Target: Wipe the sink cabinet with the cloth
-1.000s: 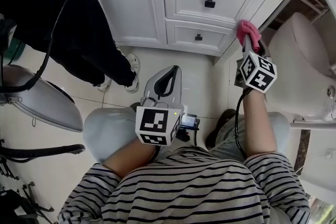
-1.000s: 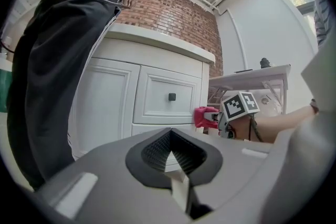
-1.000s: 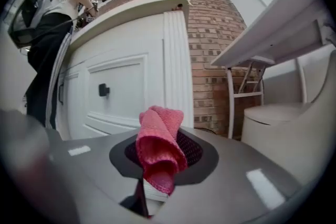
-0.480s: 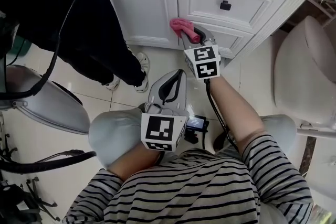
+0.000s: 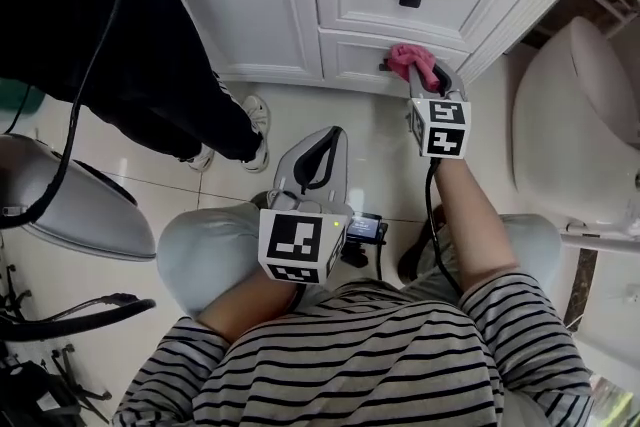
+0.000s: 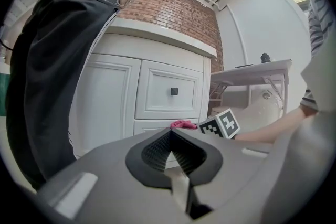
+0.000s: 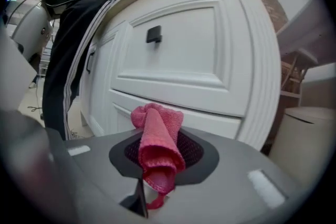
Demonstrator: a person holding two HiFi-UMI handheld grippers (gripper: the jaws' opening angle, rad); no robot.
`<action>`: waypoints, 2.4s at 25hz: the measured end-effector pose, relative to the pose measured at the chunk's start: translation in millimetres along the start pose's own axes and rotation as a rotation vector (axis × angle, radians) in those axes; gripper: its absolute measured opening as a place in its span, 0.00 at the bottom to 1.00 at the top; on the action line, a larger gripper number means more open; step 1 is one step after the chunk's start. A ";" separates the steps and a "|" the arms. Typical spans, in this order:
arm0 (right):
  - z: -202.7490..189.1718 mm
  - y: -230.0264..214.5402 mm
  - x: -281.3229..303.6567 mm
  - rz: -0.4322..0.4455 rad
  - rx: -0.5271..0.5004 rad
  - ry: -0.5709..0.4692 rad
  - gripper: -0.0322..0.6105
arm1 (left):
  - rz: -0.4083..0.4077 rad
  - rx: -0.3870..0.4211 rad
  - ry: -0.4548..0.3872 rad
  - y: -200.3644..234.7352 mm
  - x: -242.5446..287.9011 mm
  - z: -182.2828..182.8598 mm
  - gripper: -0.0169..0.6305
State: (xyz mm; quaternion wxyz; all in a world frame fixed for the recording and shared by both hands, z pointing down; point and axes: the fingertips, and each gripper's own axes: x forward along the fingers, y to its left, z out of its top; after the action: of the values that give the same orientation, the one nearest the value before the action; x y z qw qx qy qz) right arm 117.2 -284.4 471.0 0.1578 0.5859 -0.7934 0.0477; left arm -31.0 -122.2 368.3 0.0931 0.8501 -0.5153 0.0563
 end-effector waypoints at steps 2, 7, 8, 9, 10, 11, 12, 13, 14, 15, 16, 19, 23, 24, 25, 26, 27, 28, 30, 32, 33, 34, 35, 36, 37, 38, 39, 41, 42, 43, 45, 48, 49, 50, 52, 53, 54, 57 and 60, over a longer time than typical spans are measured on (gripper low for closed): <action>-6.0 -27.0 -11.4 -0.063 0.023 0.011 0.20 | -0.002 0.003 0.004 -3.5 1.4 -0.2 0.02; -23.0 -81.2 -40.0 -0.227 0.117 0.038 0.20 | -0.004 -0.003 0.004 -8.7 0.8 -1.0 0.02; -22.7 -83.5 -45.1 -0.251 0.135 0.038 0.20 | -0.005 -0.004 0.004 -9.4 0.0 -0.7 0.02; -20.4 -80.6 -48.8 -0.265 0.157 0.033 0.19 | -0.006 -0.005 0.004 -9.7 -0.9 -0.2 0.02; -16.8 -71.6 -50.2 -0.263 0.181 0.024 0.19 | -0.006 -0.007 0.003 -9.3 -2.0 0.5 0.02; -12.8 -55.9 -48.8 -0.239 0.204 0.014 0.19 | -0.005 -0.009 0.001 -8.3 -3.0 1.2 0.02; -9.1 -33.5 -44.1 -0.192 0.219 0.005 0.19 | -0.002 -0.013 -0.002 -6.7 -4.0 1.7 0.02; -6.3 -5.8 -36.4 -0.128 0.221 0.001 0.19 | 0.002 -0.018 -0.004 -4.3 -4.8 2.0 0.02; -4.3 24.8 -26.2 -0.057 0.208 0.002 0.19 | 0.006 -0.024 -0.005 -1.5 -5.6 1.8 0.02; -3.2 55.7 -14.5 0.014 0.181 0.007 0.19 | 0.011 -0.031 -0.005 1.6 -6.4 1.4 0.02; -2.8 84.1 -1.8 0.074 0.147 0.013 0.19 | 0.015 -0.039 -0.004 4.6 -7.3 0.8 0.02; -12.2 135.9 38.3 0.154 0.041 0.053 0.19 | 0.024 -0.056 -0.005 12.0 -10.3 0.5 0.02; -29.9 132.0 70.0 0.117 -0.017 0.114 0.20 | 0.038 -0.072 -0.007 23.2 -13.7 2.3 0.02; -30.7 127.3 70.1 0.109 -0.024 0.117 0.20 | 0.039 -0.078 -0.007 25.8 -13.4 1.4 0.02; -31.3 121.7 67.8 0.095 -0.024 0.118 0.20 | 0.037 -0.084 -0.006 27.6 -12.5 0.0 0.02; -32.3 114.4 64.0 0.077 -0.014 0.120 0.19 | 0.034 -0.089 -0.002 28.5 -11.4 -1.6 0.02; -33.9 105.5 59.2 0.057 0.005 0.122 0.19 | 0.030 -0.091 0.003 28.2 -10.2 -3.3 0.02; -35.5 96.2 53.9 0.039 0.022 0.123 0.19 | 0.026 -0.093 0.008 27.1 -9.1 -4.9 0.02; -38.3 80.9 43.6 0.021 0.030 0.121 0.19 | 0.021 -0.093 0.015 24.4 -7.0 -7.1 0.02; -41.6 69.4 34.4 0.020 0.017 0.117 0.19 | 0.021 -0.093 0.017 22.1 -4.6 -7.7 0.02; -43.6 63.8 30.3 0.020 0.012 0.114 0.19 | 0.021 -0.094 0.018 20.9 -3.4 -7.8 0.02; -45.7 57.8 26.9 0.017 0.006 0.113 0.19 | 0.020 -0.094 0.020 19.5 -2.2 -8.0 0.02; -47.8 51.2 23.9 0.009 0.003 0.113 0.19 | 0.018 -0.092 0.022 17.7 -1.0 -8.4 0.02; -50.1 44.0 21.3 -0.004 0.003 0.113 0.19 | 0.016 -0.087 0.026 15.8 0.0 -9.2 0.02; -52.7 36.6 19.0 -0.021 0.006 0.115 0.19 | 0.012 -0.080 0.030 13.8 1.1 -10.2 0.02; -55.6 29.0 17.5 -0.039 0.012 0.120 0.19 | 0.009 -0.072 0.035 12.0 2.2 -11.4 0.02; -59.1 21.4 17.0 -0.057 0.018 0.127 0.19 | 0.007 -0.064 0.040 10.4 3.2 -13.0 0.02; -67.1 4.6 17.4 -0.092 0.030 0.146 0.19 | 0.008 -0.052 0.049 7.8 4.8 -16.2 0.02; -70.9 -5.4 17.0 -0.114 0.038 0.157 0.19 | 0.011 -0.048 0.051 7.1 5.5 -17.4 0.02; -74.0 -16.4 15.1 -0.139 0.048 0.166 0.19 | 0.013 -0.046 0.053 6.6 6.0 -18.0 0.02; -81.6 -38.8 6.5 -0.196 0.068 0.193 0.19 | 0.016 -0.051 0.051 6.0 6.1 -17.6 0.02; -97.8 -63.4 -12.6 -0.280 0.113 0.243 0.19 | 0.011 -0.055 0.037 3.3 2.8 -12.8 0.02; -102.0 -67.1 -18.6 -0.303 0.143 0.253 0.19 | 0.009 -0.050 0.033 2.9 1.4 -10.9 0.02; -104.7 -66.5 -23.0 -0.311 0.182 0.254 0.19 | 0.010 -0.048 0.029 3.4 0.0 -9.6 0.02; -105.1 -44.9 -23.6 -0.262 0.255 0.231 0.19 | 0.018 -0.057 0.029 7.8 -3.0 -10.0 0.02; -102.7 -22.8 -19.2 -0.203 0.273 0.211 0.19 | 0.025 -0.067 0.031 11.3 -4.6 -11.2 0.02; -98.9 4.4 -12.1 -0.131 0.271 0.191 0.19 | 0.033 -0.079 0.033 15.1 -6.1 -12.5 0.02; -86.0 88.0 21.1 0.089 0.190 0.152 0.19 | 0.042 -0.101 0.034 21.7 -8.4 -13.7 0.02; -83.3 146.6 58.4 0.245 0.091 0.160 0.19 | 0.044 -0.097 0.036 24.3 -9.2 -15.6 0.02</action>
State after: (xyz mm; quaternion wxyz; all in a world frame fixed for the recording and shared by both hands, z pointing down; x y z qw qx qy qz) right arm -20.6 -270.8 583.7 0.1869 0.4855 -0.8409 0.1494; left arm -56.8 -121.8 384.2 0.1420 0.8318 -0.5345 0.0484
